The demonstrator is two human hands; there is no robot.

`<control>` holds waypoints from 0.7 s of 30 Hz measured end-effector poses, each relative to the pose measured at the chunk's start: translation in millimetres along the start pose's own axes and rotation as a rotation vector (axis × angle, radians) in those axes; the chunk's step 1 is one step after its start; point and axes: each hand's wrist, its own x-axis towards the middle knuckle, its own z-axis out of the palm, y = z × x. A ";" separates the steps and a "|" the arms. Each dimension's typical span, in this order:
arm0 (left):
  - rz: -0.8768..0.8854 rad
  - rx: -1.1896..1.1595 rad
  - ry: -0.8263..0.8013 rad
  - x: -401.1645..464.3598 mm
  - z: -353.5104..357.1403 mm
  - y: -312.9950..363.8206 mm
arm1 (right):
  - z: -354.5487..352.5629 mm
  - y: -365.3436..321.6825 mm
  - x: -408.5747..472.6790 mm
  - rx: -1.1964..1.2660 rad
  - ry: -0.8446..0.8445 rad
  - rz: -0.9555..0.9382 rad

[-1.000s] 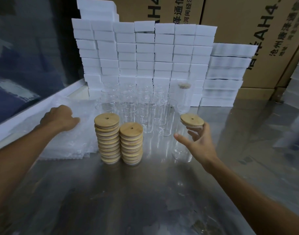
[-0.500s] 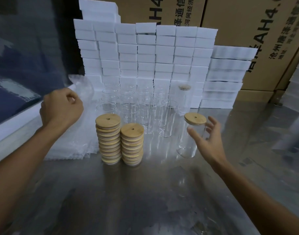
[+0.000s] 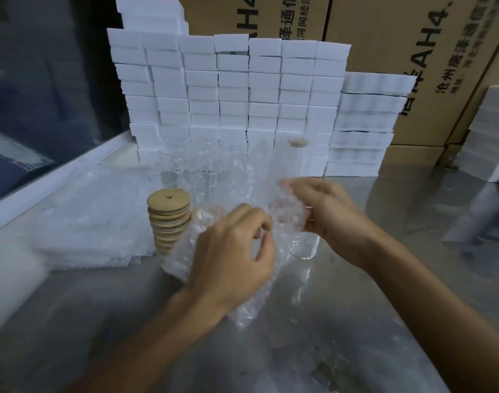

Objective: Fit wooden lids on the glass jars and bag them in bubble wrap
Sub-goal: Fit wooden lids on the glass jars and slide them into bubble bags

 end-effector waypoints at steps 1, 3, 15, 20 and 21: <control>-0.019 -0.001 -0.052 -3.3 10.0 0.3 | -5.0 3.8 -2.3 -0.045 0.009 -0.008; -0.127 -0.008 -0.183 -6.7 29.7 0.4 | -13.4 12.4 -5.0 -0.116 0.037 -0.011; -1.053 -0.774 -0.211 31.2 73.7 -1.6 | -26.3 44.6 -4.5 -0.387 0.155 -0.014; -0.977 -0.643 -0.051 47.5 66.0 -6.7 | -32.8 42.3 3.6 -0.291 0.480 -0.145; -0.967 -0.631 -0.061 51.3 62.8 -7.8 | -35.5 43.9 5.9 -0.290 0.559 -0.180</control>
